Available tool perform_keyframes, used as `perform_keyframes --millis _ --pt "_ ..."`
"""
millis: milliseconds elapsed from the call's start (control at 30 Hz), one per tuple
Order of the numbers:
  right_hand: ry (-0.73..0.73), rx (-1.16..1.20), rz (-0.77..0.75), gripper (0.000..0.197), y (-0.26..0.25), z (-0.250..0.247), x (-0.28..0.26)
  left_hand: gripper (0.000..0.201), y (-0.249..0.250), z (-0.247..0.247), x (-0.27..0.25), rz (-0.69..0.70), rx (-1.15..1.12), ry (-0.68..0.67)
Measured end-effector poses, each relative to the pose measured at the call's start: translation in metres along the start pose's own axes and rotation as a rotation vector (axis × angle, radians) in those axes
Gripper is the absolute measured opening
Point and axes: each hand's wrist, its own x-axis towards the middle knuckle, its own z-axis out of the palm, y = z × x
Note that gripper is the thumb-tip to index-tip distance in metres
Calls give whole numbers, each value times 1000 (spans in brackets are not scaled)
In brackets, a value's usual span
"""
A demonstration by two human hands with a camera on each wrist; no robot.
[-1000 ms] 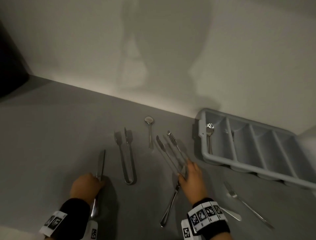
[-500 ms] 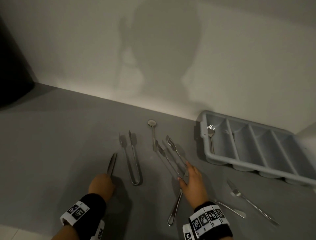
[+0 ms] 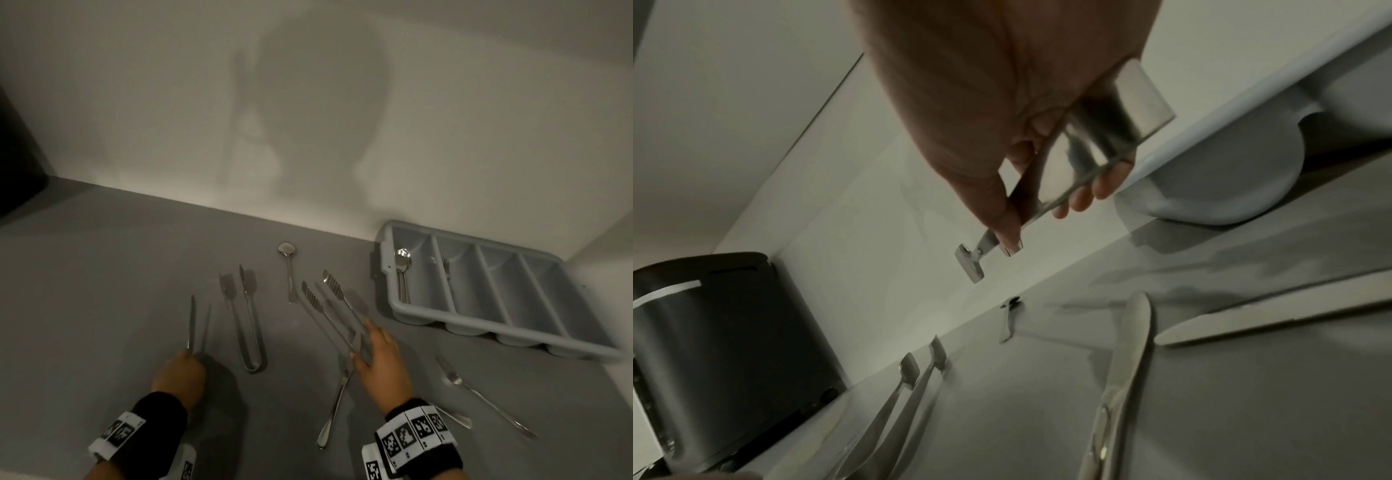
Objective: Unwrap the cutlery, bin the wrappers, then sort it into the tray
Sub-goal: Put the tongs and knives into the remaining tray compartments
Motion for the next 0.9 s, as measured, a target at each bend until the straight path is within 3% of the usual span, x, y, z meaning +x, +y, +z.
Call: perform_keyframes --millis 67,167,233,500,633,767,900 --pt "37 19 -5 65 8 -14 -1 32 8 -7 -3 26 -104 11" --pt "131 46 -15 64 29 -39 -5 12 41 -19 -19 106 -256 172" --pt "206 79 -7 61 49 -61 -6 18 71 -18 -22 170 -328 213" --pt "480 183 162 46 169 -168 27 18 227 -7 -64 463 -505 140" --pt "409 117 240 48 218 -213 68 39 292 7 -83 497 -667 82" --pt "252 -1 291 49 249 -225 114 50 330 30 -89 502 -734 48" --pt "109 -94 333 44 264 -214 147 44 345 43 -89 513 -659 36"
